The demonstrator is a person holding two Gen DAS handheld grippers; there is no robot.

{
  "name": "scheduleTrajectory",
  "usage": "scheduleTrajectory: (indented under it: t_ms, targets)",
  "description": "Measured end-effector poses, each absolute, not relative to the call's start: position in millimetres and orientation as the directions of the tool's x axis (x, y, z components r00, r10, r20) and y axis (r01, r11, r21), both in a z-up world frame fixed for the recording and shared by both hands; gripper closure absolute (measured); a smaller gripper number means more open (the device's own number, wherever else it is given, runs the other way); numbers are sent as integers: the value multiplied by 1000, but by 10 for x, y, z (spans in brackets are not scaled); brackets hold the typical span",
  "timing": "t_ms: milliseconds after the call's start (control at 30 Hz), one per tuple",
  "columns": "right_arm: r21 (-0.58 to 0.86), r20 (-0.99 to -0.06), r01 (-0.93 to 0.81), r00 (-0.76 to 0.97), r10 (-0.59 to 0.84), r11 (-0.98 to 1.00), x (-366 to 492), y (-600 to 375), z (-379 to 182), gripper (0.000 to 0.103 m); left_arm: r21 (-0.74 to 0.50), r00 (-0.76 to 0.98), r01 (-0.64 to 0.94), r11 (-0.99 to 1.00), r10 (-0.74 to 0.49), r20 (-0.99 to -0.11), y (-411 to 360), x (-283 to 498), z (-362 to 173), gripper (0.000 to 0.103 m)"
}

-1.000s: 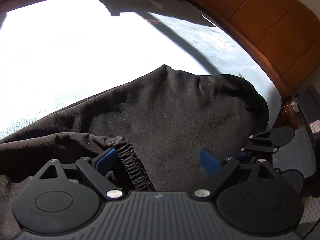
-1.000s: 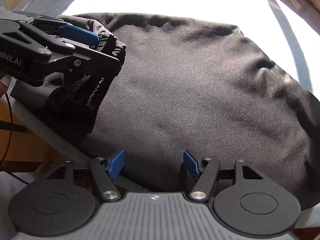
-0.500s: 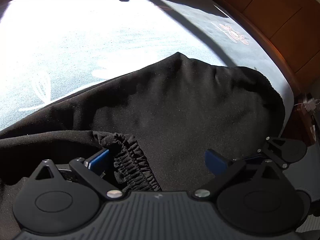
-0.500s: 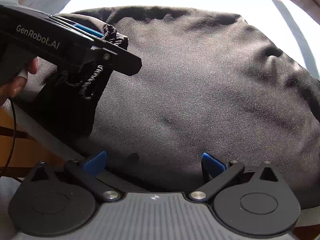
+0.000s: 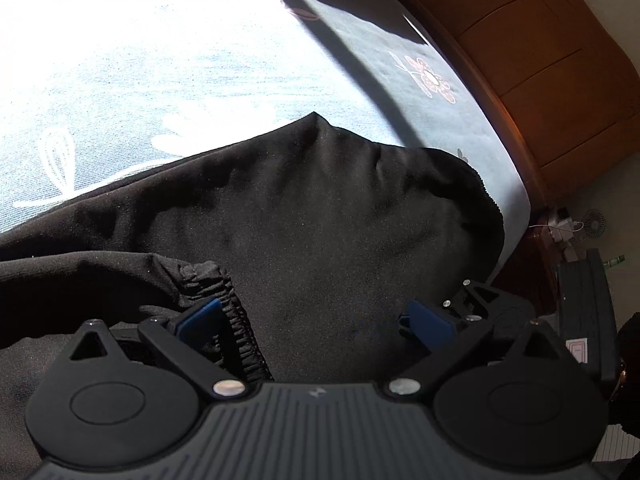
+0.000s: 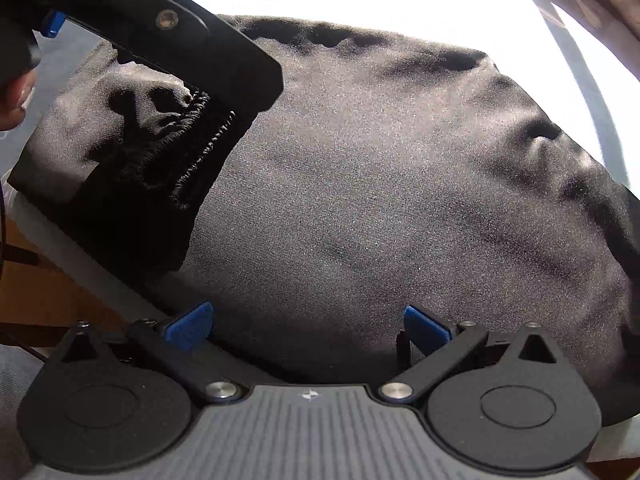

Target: Fold clothes

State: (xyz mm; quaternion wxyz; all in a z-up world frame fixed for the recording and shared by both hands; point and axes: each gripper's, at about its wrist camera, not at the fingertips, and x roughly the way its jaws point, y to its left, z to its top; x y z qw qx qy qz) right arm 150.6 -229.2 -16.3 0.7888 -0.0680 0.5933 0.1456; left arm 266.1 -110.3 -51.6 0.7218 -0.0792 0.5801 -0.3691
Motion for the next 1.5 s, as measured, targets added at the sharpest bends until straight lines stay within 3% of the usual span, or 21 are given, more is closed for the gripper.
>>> scheduleTrajectory:
  t_ms: [167,300,633,833,1100,1333,1500]
  targets:
    - [171,-917,-407,266,296,897,1490,-2101,27,0,-650,-36,347,676,-683,-730,-1068,2913,-589,4]
    - [245,-879,-456,268,394,856,1553,-1849,127,0,-725,-6,304,618,-759,-650,-896,3006,-301,3]
    - [337,-790,-551,276,548,763,1754,-1283,264,0,-635,217,153,757,-653,-726,-174,3087,-161,3]
    - [376,-837,-478,193,512,794,1803,-1209,-119,0,-592,255,58,804,-585,-770,203,2922,-248,3]
    - [365,-819,-470,248,517,804,1833,-1246,100,0,-542,192,-5,841,-531,-825,402,2433,-527,3]
    - [297,-847,-471,271,456,831,1935,-1302,99,0,-571,140,-113,813,-556,-820,554,2101,-880,3]
    - [250,-853,-463,310,420,850,1976,-1401,171,0,-586,254,-15,810,-563,-786,605,2315,-598,3]
